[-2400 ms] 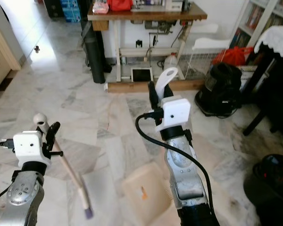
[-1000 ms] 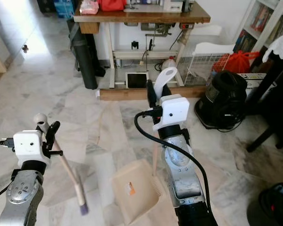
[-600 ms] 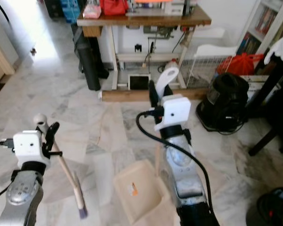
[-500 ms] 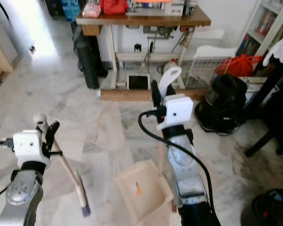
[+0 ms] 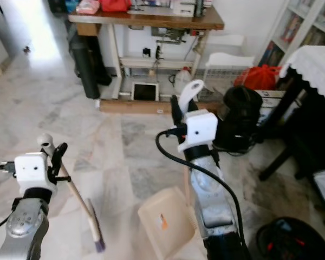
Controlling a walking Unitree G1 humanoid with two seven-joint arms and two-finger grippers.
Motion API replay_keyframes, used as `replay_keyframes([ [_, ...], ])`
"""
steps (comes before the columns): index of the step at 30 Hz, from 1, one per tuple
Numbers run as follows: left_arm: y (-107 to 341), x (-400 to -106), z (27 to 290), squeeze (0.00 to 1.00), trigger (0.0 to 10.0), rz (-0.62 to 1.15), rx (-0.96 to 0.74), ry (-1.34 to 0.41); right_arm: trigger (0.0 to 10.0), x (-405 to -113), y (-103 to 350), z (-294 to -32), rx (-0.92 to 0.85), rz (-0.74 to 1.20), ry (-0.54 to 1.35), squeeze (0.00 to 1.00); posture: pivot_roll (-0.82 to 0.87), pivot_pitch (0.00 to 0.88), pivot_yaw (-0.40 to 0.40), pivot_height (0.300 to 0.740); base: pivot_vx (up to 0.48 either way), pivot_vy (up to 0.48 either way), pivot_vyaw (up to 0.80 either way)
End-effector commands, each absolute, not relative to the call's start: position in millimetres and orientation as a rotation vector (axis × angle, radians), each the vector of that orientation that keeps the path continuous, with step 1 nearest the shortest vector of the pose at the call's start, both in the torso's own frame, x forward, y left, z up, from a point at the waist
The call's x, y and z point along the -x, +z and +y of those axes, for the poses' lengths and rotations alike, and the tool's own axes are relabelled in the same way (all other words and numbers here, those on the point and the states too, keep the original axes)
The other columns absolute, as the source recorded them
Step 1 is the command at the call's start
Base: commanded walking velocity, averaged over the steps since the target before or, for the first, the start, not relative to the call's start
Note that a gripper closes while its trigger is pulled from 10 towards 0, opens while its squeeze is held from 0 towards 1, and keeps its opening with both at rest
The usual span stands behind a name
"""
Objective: Sweep floor
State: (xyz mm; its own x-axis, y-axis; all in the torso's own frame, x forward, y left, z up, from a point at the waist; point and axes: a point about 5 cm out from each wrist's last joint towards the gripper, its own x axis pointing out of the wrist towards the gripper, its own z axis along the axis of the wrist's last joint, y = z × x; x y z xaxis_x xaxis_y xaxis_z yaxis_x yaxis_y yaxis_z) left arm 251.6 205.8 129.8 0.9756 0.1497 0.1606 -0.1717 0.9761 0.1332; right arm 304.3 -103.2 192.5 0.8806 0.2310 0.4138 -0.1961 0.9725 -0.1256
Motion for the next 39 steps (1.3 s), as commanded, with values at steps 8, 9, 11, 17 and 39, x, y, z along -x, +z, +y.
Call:
replay_keyframes([
  [8,137.9,-250.8,207.4,0.00,10.0,-0.190,-0.171,0.170,10.0,-302.6,199.5,-106.5,0.069,-0.475,0.211,0.00,0.00,0.088,-0.017,0.740,0.000,0.000,0.00],
  [9,137.7,-251.1,207.3,0.00,10.0,-0.190,-0.171,0.170,10.0,-302.8,199.4,-106.7,0.069,-0.475,0.211,0.00,0.00,0.085,-0.019,0.740,0.000,0.000,0.00],
  [11,137.4,-251.4,207.2,0.00,10.0,-0.189,-0.171,0.172,10.0,-303.3,199.2,-107.2,0.070,-0.475,0.211,0.00,0.00,0.085,-0.020,0.740,0.000,0.000,0.00],
  [17,137.3,-250.9,207.3,0.00,10.0,-0.189,-0.168,0.171,10.0,-303.5,198.6,-107.3,0.071,-0.471,0.211,0.00,0.00,0.085,-0.020,0.740,0.000,0.000,0.00],
  [39,136.1,-250.7,205.2,0.00,10.0,-0.180,-0.142,0.154,10.0,-303.9,191.9,-116.0,0.055,-0.437,0.173,0.00,0.00,0.085,-0.016,0.740,0.097,0.000,0.00],
])
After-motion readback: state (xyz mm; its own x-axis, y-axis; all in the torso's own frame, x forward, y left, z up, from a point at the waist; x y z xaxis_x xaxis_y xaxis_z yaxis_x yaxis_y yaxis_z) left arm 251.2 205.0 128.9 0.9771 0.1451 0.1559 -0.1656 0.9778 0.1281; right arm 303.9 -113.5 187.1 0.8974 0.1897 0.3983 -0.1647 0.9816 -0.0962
